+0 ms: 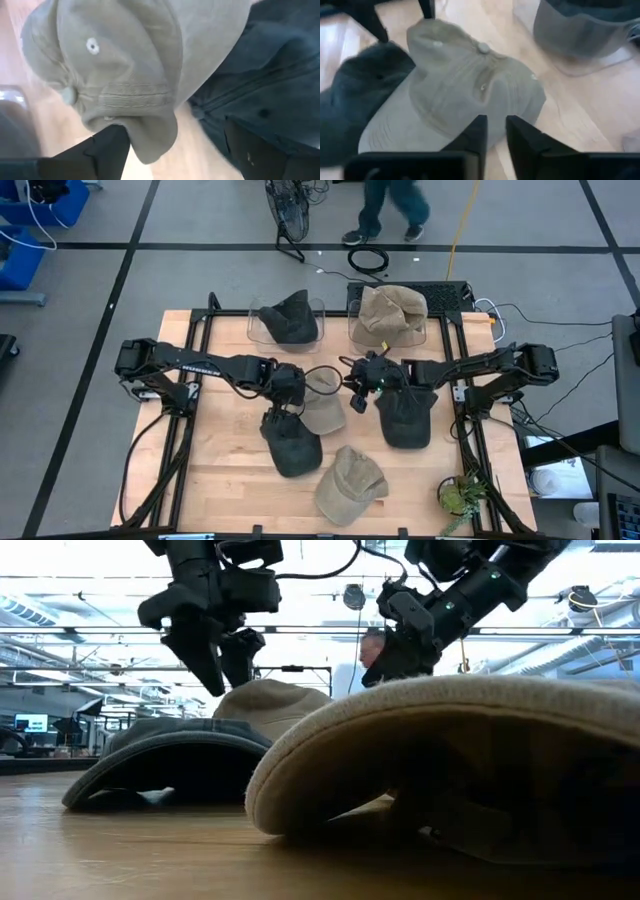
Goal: Pick & Place hat
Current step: Put the brown cap into the right transparent bin
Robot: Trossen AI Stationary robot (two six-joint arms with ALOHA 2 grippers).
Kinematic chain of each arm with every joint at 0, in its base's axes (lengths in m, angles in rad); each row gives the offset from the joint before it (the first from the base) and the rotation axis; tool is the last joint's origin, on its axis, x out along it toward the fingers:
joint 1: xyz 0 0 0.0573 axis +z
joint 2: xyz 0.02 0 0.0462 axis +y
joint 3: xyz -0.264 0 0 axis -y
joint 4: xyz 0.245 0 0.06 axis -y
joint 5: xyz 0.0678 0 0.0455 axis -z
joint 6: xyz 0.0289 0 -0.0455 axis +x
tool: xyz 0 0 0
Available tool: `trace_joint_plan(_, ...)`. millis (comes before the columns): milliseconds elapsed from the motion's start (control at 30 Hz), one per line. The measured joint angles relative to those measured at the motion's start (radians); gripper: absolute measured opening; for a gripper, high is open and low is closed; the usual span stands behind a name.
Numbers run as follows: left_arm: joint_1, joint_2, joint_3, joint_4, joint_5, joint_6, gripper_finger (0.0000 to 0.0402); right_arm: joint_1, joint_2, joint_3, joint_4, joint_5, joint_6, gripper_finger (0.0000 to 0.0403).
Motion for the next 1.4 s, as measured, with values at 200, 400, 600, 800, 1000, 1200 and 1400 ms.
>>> trace_joint_plan(200,0.000,0.000,0.000,0.003,-0.081,0.054,0.0328,-0.087,0.030,0.151,-0.202,-0.119,-0.186,0.0174)
trace_joint_plan(400,-0.004,0.000,0.000,0.013,-0.086,0.039,0.0319,-0.114,0.117,0.279,-0.326,-0.186,-0.442,0.0248)
trace_joint_plan(600,-0.006,0.000,0.000,0.013,-0.087,0.028,0.0310,-0.116,0.192,0.291,-0.288,-0.265,-0.799,0.0269)
trace_joint_plan(800,-0.006,0.000,0.000,0.015,-0.087,-0.030,0.0311,-0.116,0.256,0.286,-0.225,-0.270,-0.957,0.0267)
trace_joint_plan(1000,-0.016,0.000,0.000,0.025,-0.110,-0.039,0.0300,-0.114,0.331,0.286,-0.226,-0.295,-1.024,0.0271)
trace_joint_plan(1200,-0.022,0.000,0.000,0.027,-0.140,-0.081,0.0291,-0.084,0.369,0.286,-0.228,-0.292,-0.928,0.0221)
trace_joint_plan(1400,-0.022,0.000,0.000,0.029,-0.179,-0.151,0.0280,-0.052,0.351,0.286,-0.249,-0.288,-0.805,0.0048)
